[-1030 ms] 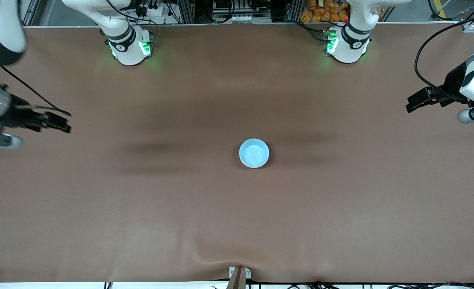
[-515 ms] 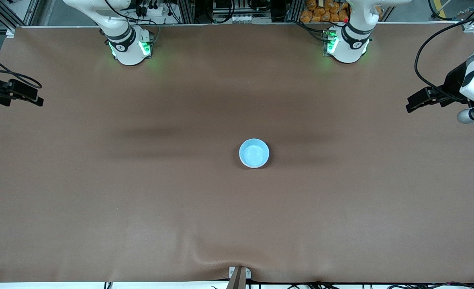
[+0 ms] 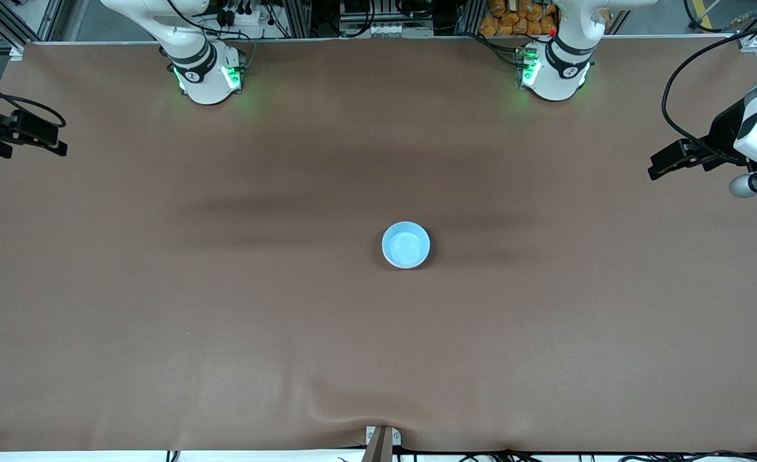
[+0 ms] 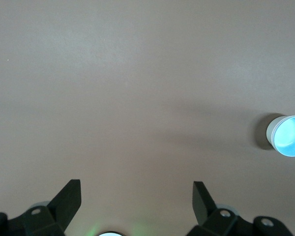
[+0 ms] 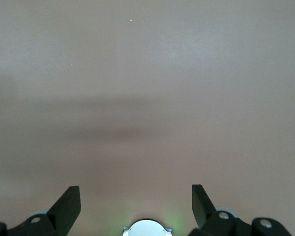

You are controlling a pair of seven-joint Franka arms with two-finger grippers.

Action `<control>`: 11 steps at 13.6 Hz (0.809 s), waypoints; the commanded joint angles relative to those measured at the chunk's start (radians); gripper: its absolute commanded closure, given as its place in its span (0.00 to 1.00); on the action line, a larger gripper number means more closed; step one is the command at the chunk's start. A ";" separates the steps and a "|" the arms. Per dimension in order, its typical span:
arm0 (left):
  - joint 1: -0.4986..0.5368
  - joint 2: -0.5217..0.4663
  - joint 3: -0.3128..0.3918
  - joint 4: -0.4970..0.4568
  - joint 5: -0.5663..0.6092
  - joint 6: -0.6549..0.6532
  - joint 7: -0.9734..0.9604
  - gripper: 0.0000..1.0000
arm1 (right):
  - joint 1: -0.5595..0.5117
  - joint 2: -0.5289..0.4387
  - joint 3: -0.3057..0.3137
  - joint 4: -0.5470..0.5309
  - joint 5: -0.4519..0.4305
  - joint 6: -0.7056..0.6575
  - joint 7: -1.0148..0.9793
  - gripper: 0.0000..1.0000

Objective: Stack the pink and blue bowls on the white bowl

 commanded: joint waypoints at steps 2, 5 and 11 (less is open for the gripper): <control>0.001 -0.013 0.003 -0.004 -0.017 -0.008 0.014 0.00 | -0.023 -0.008 0.019 0.013 -0.014 -0.020 -0.003 0.00; 0.001 -0.013 0.003 -0.004 -0.017 -0.009 0.014 0.00 | -0.020 -0.013 0.015 0.013 -0.014 -0.011 -0.001 0.00; 0.000 -0.009 0.007 0.010 -0.012 -0.009 0.014 0.00 | -0.019 -0.011 0.015 0.012 -0.011 0.006 0.000 0.00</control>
